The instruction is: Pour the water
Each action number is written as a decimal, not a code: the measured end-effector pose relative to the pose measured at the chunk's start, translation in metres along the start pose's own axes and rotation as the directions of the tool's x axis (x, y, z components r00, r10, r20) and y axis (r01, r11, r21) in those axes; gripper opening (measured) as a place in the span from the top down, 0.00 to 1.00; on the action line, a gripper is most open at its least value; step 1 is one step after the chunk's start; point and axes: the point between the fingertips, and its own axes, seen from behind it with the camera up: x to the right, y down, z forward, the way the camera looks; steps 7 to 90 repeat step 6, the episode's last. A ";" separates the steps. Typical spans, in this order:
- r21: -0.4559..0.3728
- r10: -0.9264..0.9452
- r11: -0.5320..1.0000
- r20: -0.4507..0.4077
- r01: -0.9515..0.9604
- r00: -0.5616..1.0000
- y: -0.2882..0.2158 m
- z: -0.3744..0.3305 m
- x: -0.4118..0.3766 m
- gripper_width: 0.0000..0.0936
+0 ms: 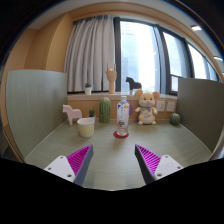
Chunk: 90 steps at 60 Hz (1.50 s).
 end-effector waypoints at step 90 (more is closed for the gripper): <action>0.003 0.002 1.000 0.012 -0.002 1.000 0.001 -0.003 -0.004 0.09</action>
